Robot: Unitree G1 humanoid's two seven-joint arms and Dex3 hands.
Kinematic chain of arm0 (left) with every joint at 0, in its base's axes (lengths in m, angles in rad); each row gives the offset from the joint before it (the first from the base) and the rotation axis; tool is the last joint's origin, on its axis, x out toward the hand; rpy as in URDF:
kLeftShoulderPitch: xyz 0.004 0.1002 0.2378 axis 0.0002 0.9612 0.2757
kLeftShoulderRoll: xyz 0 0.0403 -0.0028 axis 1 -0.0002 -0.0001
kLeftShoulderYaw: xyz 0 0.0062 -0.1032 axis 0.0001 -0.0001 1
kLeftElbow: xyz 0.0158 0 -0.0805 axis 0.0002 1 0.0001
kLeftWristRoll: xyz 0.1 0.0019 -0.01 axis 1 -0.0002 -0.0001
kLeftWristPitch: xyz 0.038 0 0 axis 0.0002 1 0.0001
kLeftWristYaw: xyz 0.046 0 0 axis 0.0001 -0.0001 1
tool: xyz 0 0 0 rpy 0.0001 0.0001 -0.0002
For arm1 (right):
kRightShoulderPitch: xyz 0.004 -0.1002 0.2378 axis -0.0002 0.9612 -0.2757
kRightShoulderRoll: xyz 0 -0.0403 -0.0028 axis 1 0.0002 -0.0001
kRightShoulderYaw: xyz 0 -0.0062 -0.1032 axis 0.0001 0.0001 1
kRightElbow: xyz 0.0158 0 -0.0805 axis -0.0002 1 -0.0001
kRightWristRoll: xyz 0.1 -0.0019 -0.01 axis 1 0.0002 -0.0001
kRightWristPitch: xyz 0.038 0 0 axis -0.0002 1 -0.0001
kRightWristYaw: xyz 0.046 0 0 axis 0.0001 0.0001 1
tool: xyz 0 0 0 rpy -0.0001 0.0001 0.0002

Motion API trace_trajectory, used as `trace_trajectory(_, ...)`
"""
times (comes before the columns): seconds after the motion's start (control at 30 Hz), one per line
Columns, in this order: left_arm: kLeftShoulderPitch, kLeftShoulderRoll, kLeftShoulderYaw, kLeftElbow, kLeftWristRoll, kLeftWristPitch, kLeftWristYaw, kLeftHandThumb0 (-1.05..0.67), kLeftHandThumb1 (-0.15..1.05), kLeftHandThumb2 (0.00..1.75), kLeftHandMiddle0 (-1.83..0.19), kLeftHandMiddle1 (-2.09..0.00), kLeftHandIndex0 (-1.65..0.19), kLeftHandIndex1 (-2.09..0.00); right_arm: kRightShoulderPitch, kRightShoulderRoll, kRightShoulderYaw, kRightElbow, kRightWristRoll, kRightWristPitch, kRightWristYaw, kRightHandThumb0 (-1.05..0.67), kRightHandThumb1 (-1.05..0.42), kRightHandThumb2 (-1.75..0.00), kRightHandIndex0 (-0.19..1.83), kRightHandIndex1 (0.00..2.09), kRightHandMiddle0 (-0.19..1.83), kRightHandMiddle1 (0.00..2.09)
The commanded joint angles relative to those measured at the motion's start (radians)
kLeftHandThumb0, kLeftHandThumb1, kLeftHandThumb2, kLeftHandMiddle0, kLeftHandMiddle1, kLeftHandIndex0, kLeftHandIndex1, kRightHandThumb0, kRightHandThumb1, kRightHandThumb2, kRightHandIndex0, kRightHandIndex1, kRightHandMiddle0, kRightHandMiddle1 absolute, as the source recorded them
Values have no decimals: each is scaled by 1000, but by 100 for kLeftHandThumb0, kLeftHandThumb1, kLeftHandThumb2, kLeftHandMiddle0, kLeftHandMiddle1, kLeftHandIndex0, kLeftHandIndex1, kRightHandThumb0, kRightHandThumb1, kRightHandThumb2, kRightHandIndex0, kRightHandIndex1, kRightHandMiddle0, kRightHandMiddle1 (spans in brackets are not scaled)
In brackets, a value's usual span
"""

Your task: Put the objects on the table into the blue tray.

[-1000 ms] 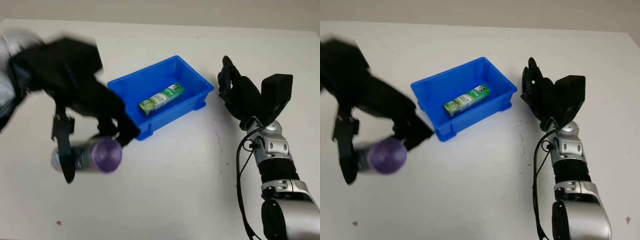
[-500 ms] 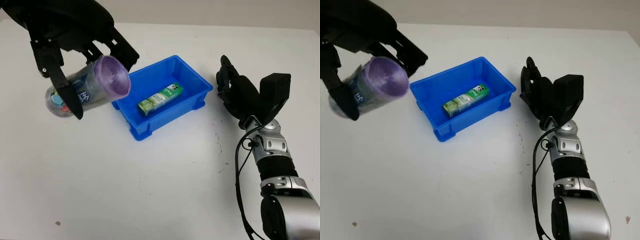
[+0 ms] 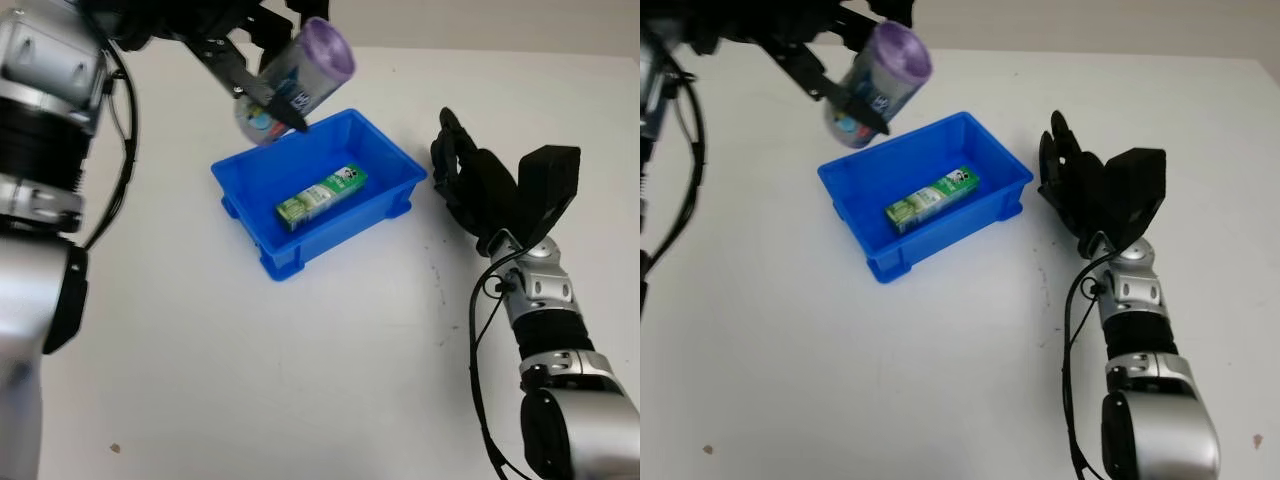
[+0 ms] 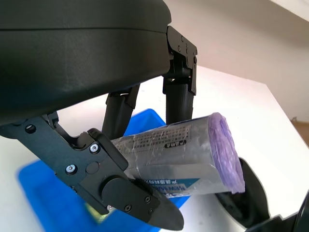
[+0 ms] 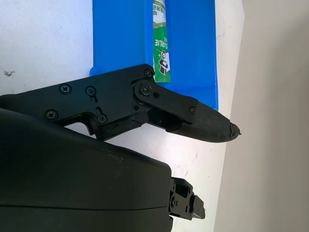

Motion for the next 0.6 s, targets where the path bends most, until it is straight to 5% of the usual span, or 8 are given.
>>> trace_trajectory(0.0,-47,-47,-4,78,26,-23,37,-45,105,44,-137,-209,-104,-209,-1,-1,-3,-28,2,5,-2,-68,-105,-74,-19,0,-19,0)
trace_trajectory(0.07,-44,-82,-15,133,56,-40,70,-45,105,40,-128,-209,-86,-209,3,-2,-5,-38,5,15,-2,-67,-105,-75,-19,0,-19,0)
trace_trajectory(0.1,-37,-97,-24,147,77,-36,91,-47,105,38,-107,-209,-47,-209,7,-2,-7,-44,7,17,-2,-66,-105,-75,-19,0,-19,0)
trace_trajectory(0.17,-26,-117,-42,161,112,-16,103,-54,105,30,-18,-198,5,-165,12,-1,-10,-53,12,23,-4,-66,-105,-75,-19,0,-19,0)
trace_trajectory(0.23,-14,-123,-72,160,151,-11,88,-57,105,28,8,-171,16,-119,18,-2,-10,-63,12,30,-6,-66,-105,-75,-19,0,-19,0)
trace_trajectory(0.27,-9,-126,-83,160,166,-13,81,-57,105,22,12,-117,18,-75,21,-3,-10,-67,12,33,-7,-66,-105,-75,-19,0,-19,0)
trace_trajectory(0.37,-3,-137,-114,170,209,-5,60,-53,105,13,16,-37,19,-29,27,-1,-11,-76,11,38,-16,-66,-105,-75,-19,0,-19,0)
trace_trajectory(0.57,-6,-145,-101,179,216,-1,34,-57,105,16,19,-1,19,-1,33,-1,-10,-74,13,35,-11,-68,-105,-74,-19,0,-19,0)
